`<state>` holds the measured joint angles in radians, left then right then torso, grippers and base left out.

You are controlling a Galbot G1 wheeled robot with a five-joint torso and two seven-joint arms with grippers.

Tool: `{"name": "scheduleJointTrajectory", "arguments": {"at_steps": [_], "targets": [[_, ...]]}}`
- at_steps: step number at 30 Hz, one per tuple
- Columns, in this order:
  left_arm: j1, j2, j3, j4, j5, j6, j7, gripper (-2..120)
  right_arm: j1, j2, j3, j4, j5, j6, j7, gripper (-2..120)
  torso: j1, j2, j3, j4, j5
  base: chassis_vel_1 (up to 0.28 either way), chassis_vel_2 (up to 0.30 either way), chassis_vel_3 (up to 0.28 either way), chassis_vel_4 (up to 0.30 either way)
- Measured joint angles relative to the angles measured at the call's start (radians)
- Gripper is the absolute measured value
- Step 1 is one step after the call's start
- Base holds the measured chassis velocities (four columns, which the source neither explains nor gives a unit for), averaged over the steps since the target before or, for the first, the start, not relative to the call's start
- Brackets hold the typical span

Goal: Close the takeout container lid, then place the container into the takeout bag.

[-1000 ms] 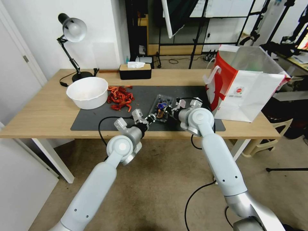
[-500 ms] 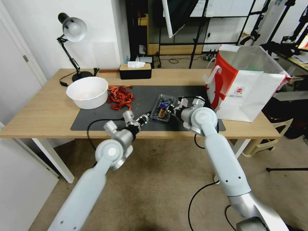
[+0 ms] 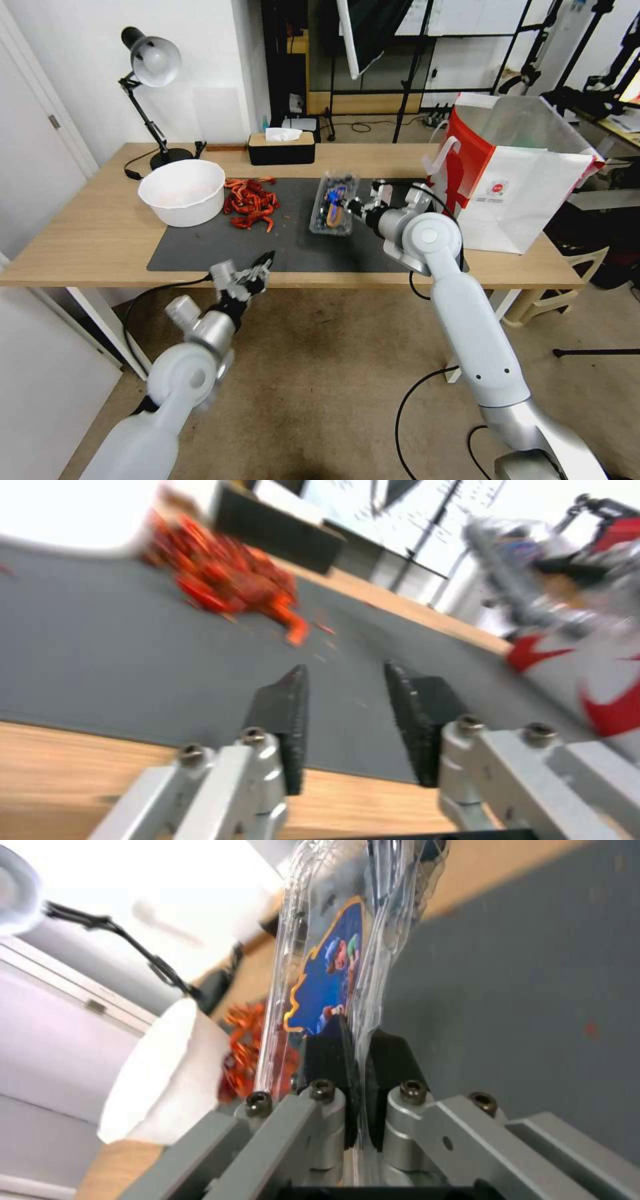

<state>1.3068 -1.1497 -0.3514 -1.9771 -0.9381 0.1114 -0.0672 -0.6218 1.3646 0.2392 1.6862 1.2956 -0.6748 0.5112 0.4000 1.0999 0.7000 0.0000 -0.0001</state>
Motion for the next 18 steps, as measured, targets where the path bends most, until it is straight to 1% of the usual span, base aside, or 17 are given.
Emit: {"name": "scheduleJointTrajectory", "arguments": {"at_steps": [3, 4, 6, 7, 8, 9, 10, 12, 13, 14, 15, 16, 17, 18], "targets": [[0.011, 0.0, -0.007, -0.001, 0.023, -0.013, 0.002, 33, 0.002, -0.002, 0.0, 0.005, -0.001, 0.002, -0.002, 0, 0.0, 0.0, 0.0, 0.0, 0.0, 0.0, 0.0, 0.0, 0.0], [0.018, 0.0, -0.011, -0.002, 0.038, -0.021, 0.002, 39, 0.005, -0.004, 0.0, 0.009, -0.002, 0.004, -0.004, 0, 0.0, 0.0, 0.0, -0.0001, 0.0, 0.0, 0.0, 0.0, 0.0], [0.018, 0.0, -0.011, -0.002, 0.038, -0.021, 0.002, 39, 0.005, -0.004, 0.0, 0.009, -0.002, 0.004, -0.004, 0, 0.0, 0.0, 0.0, -0.0001, 0.0, 0.0, 0.0, 0.0, 0.0], [0.061, -0.003, -0.034, -0.002, 0.136, -0.088, 0.009, 55, 0.015, -0.015, -0.002, 0.032, -0.011, 0.016, -0.014, 0, 0.0, 0.0, 0.0, 0.0001, -0.0001, 0.0, 0.0, 0.0, 0.0], [0.069, -0.005, -0.038, -0.002, 0.157, -0.101, 0.009, 58, 0.017, -0.019, -0.002, 0.038, -0.014, 0.02, -0.017, 0, 0.0, 0.0, 0.0, 0.0001, 0.0, 0.0, 0.0, 0.0, 0.0], [0.069, -0.005, -0.038, -0.002, 0.157, -0.101, 0.009, 58, 0.017, -0.019, -0.002, 0.038, -0.014, 0.02, -0.017, 0, 0.0, 0.0, 0.0, 0.0001, 0.0, 0.0, 0.0, 0.0, 0.0], [0.084, -0.009, -0.046, 0.001, 0.198, -0.126, 0.01, 66, 0.021, -0.026, -0.003, 0.048, -0.022, 0.028, -0.023, 0, 0.0, 0.0, 0.0, 0.0001, 0.0002, 0.0, 0.0, 0.0, 0.0], [0.091, -0.011, -0.05, 0.002, 0.217, -0.138, 0.01, 68, 0.022, -0.028, -0.003, 0.052, -0.026, 0.031, -0.026, 0, 0.0, 0.0, 0.0, 0.0001, 0.0002, 0.0, 0.0, 0.0, 0.0], [0.099, -0.013, -0.054, 0.004, 0.236, -0.151, 0.01, 78, 0.023, -0.032, -0.004, 0.057, -0.032, 0.036, -0.03, 0, 0.0, 0.0, 0.0, 0.0001, 0.0001, 0.0, 0.0, 0.0, 0.0], [0.099, -0.013, -0.054, 0.004, 0.236, -0.151, 0.01, 78, 0.023, -0.032, -0.004, 0.057, -0.032, 0.036, -0.03, 0, 0.0, 0.0, 0.0, 0.0001, 0.0001, 0.0, 0.0, 0.0, 0.0], [0.1, -0.013, -0.054, 0.004, 0.24, -0.154, 0.01, 83, 0.024, -0.034, -0.004, 0.06, -0.035, 0.039, -0.032, 0, 0.0, 0.0, 0.0, 0.0001, 0.0001, 0.0, 0.0, 0.0, 0.0], [0.102, -0.014, -0.055, 0.005, 0.244, -0.157, 0.01, 83, 0.024, -0.034, -0.004, 0.06, -0.035, 0.039, -0.032, 0, 0.0, 0.0, 0.0, 0.0001, 0.0001, 0.0, 0.0, 0.0, 0.0], [0.126, -0.021, -0.062, 0.009, 0.297, -0.194, 0.01, 95, 0.028, -0.047, -0.007, 0.076, -0.063, 0.058, -0.052, 0, 0.0, 0.0, 0.0, 0.0, 0.0, 0.0, 0.0, 0.0, 0.0], [0.131, -0.024, -0.067, 0.009, 0.315, -0.205, 0.009, 97, 0.029, -0.05, -0.009, 0.08, -0.078, 0.068, -0.061, 0, 0.0, 0.0, 0.0, -0.0003, 0.0006, 0.0, 0.0, 0.0, 0.0]]}}
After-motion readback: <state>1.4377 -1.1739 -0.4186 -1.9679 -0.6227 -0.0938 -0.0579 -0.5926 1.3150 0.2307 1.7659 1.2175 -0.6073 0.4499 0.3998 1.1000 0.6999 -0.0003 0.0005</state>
